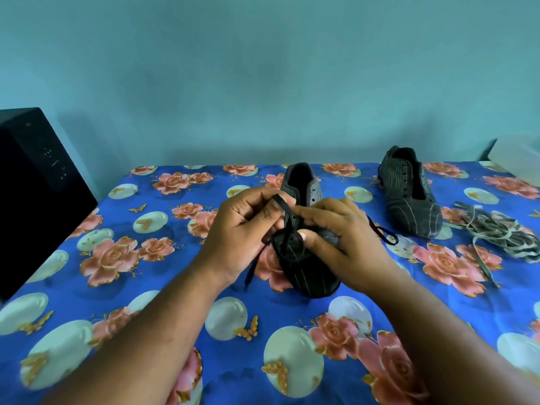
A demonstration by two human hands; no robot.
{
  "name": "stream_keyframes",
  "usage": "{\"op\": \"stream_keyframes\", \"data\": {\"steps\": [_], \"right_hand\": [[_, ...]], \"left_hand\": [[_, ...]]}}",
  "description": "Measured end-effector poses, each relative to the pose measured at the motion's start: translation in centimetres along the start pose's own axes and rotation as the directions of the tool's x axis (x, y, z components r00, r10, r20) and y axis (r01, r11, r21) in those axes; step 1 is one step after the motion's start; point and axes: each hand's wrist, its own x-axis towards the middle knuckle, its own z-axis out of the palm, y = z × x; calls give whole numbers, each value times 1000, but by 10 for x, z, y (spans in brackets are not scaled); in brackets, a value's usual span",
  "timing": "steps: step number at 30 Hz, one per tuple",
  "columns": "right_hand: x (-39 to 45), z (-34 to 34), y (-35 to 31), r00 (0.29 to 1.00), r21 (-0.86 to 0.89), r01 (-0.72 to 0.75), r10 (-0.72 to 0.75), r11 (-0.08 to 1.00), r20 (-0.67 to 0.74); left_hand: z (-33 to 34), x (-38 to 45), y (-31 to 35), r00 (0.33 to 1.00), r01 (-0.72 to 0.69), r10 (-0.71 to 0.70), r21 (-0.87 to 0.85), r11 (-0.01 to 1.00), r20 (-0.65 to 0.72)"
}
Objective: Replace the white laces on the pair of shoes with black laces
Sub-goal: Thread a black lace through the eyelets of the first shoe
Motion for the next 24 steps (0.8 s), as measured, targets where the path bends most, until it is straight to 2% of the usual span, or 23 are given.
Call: {"op": "stream_keyframes", "data": {"steps": [2,6,8,10,13,15,16,19,21,23,24], "right_hand": [[0,2,-5,1000,20,22,-22,1000,21],[2,2,-10,996,104,82,-77,991,-48],[1,-3,-12,990,205,106,-84,973,-116],[0,-9,-14,989,335,94,-49,938,-141],[-3,-14,-18,990,426,109,-60,898,-127],[-3,-15,-24,986,408,162,-129,899,-107],[-3,-14,-26,980,387,196,-174,901,-93],[-1,-9,-31,948,293,306,-318,906,-4],[-2,-3,-29,927,225,324,-356,919,121],[-3,0,-25,919,169,299,-331,939,214],[-3,1,-23,925,155,285,-314,946,214]], "left_hand": [[2,-1,-3,1000,-11,12,73,997,-4],[-5,2,-14,995,-79,91,267,960,-35],[-15,7,-22,990,-106,137,467,878,-32],[-26,10,-28,988,-87,151,660,747,-41],[-45,14,-30,987,98,37,770,631,-156],[-62,16,-35,966,236,-71,739,632,-248],[-69,17,-37,945,304,-129,663,684,-301],[-73,19,-41,851,465,-329,297,834,-409],[-65,20,-36,827,482,-405,123,867,-391],[-56,19,-27,854,437,-400,41,898,-333],[-52,19,-22,877,404,-379,26,914,-296]]}}
